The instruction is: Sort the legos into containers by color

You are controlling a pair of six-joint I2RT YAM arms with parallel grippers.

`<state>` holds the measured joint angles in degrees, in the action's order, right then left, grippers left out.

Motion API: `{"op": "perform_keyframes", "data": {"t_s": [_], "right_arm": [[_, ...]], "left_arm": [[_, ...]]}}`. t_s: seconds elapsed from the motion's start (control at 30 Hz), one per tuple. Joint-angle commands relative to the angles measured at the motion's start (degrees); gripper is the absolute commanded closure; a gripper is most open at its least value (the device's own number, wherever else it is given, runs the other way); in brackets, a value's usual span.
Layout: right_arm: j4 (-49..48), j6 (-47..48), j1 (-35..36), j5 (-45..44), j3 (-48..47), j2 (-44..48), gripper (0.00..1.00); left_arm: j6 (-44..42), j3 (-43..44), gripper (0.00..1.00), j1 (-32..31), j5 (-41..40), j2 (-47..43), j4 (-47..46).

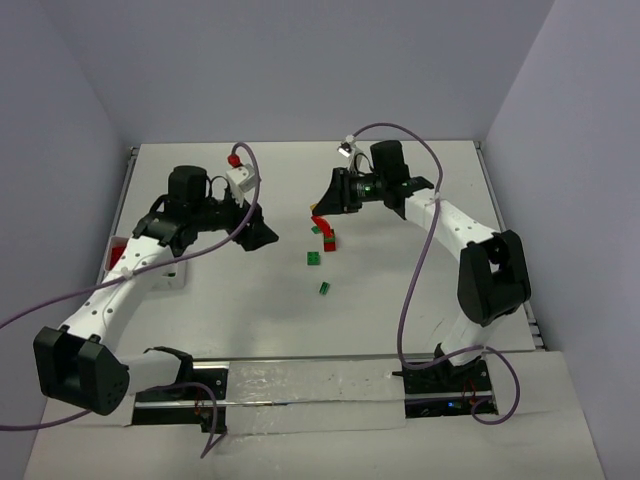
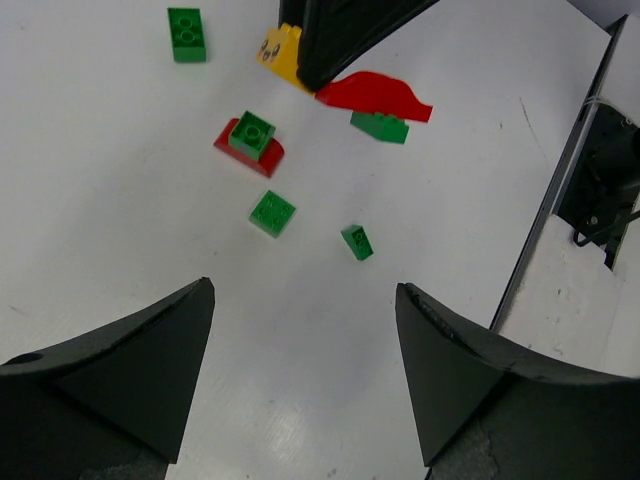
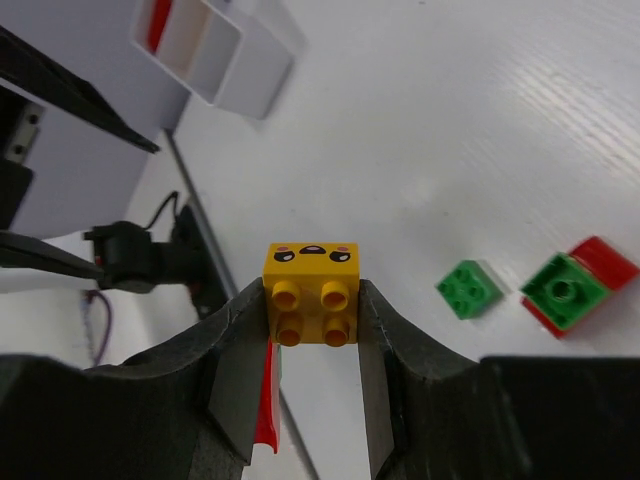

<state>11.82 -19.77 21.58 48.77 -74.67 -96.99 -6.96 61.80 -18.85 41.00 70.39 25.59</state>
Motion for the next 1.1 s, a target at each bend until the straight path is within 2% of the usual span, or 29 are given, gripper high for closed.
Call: {"op": "perform_keyframes", "data": {"t_s": [0.0,0.13,0.2,0.23,0.37,0.5,0.63,0.77,1.07], "right_arm": [[-6.45,-5.39,0.95,2.24,1.64,2.41,1.00],[-0.83,1.11,2.53,-11.24,2.33,4.09,1.00],[-1.09,0.88,2.69,-13.91,3.66,4.71,1.00],[-0.92,0.87,2.87,-15.06,3.92,4.79,1.00],[0.20,0.86,3.98,-20.22,3.76,5.05,1.00],[2.24,1.93,6.27,-26.71,2.23,5.41,1.00],[2.51,2.19,7.56,-30.09,2.07,5.32,1.00],[2.77,2.15,8.26,-30.97,1.98,5.41,1.00],[3.39,2.03,8.82,-32.63,0.61,4.91,1.00]], "left_arm": [[2.84,1.04,0.18,-2.08,-1.04,1.50,-7.82],[8.45,1.89,0.18,-2.98,-1.21,3.78,-8.06],[15.43,1.83,0.19,-3.12,0.00,6.12,-8.09],[17.19,1.85,0.19,-3.14,1.16,7.55,-7.84],[25.91,2.71,0.30,-4.25,6.48,14.01,-10.29],[33.31,5.83,0.33,-4.99,7.78,19.24,-12.42],[36.53,8.80,0.33,-5.18,8.27,23.69,-12.31],[40.40,8.11,0.34,-5.32,9.89,25.68,-15.57],[40.55,9.05,0.42,-5.94,7.72,28.80,-14.91]]}}
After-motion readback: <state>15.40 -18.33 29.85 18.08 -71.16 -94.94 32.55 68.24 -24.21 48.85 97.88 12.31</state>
